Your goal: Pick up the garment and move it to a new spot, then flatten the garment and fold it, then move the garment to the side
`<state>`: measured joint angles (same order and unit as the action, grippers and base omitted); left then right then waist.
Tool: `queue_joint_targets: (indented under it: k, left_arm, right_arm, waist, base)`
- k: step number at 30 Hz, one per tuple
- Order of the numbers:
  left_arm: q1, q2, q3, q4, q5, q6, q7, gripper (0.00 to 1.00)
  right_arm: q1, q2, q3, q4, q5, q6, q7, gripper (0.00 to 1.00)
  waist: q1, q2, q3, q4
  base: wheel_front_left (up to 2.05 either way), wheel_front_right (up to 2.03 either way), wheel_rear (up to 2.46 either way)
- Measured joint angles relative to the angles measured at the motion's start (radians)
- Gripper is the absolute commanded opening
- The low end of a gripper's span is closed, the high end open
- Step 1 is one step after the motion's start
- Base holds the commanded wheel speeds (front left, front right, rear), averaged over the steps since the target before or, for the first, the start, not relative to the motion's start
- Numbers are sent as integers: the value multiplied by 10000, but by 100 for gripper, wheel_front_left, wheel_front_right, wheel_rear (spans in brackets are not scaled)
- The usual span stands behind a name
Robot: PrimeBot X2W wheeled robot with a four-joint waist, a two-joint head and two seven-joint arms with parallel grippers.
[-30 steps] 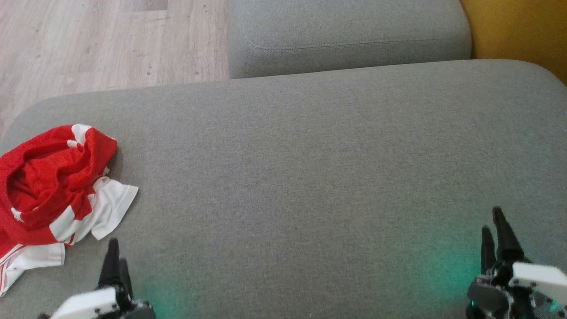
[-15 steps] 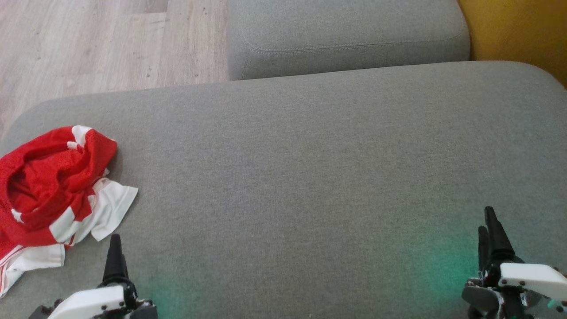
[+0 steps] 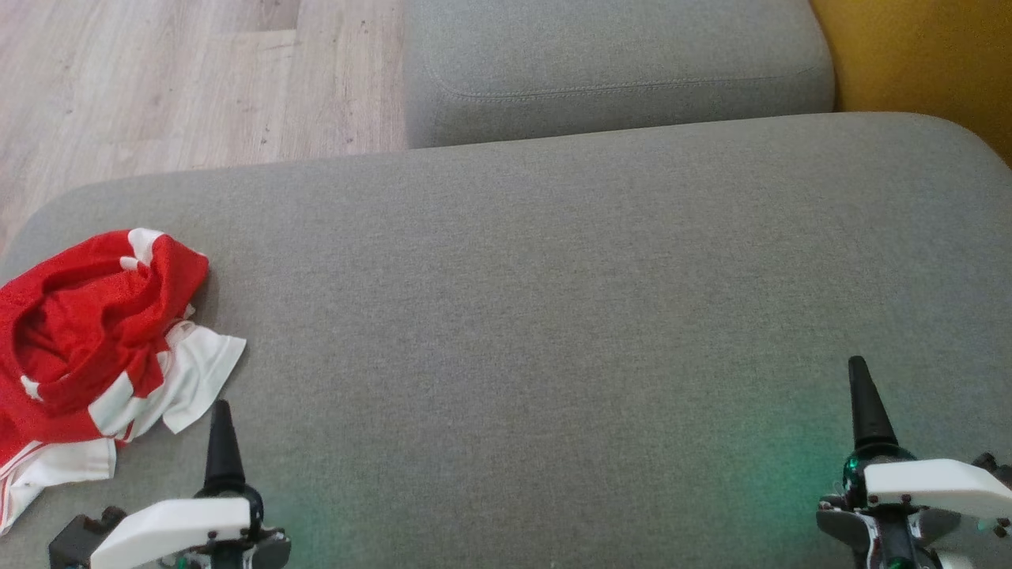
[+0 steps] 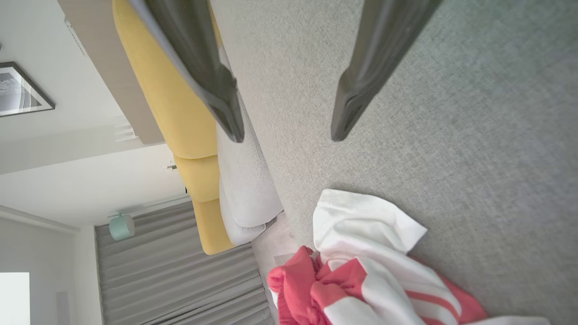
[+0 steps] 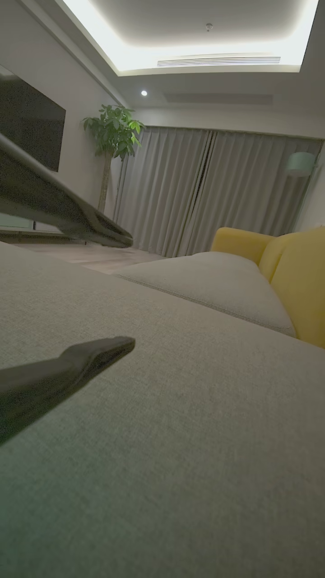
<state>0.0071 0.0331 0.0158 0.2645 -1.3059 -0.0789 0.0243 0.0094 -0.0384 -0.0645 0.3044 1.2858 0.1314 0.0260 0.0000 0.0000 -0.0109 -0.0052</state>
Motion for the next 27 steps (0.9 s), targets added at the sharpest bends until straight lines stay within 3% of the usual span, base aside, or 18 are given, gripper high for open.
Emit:
queue_joint_targets:
  k: [27]
  left_arm:
    - [129,12,-792,-541,3423,499,-732,100]
  right_arm:
    - [35,-2,527,-414,-3455,0,-752,100]
  waist:
    - [1,0,-252,-32]
  base:
    - [0,0,0]
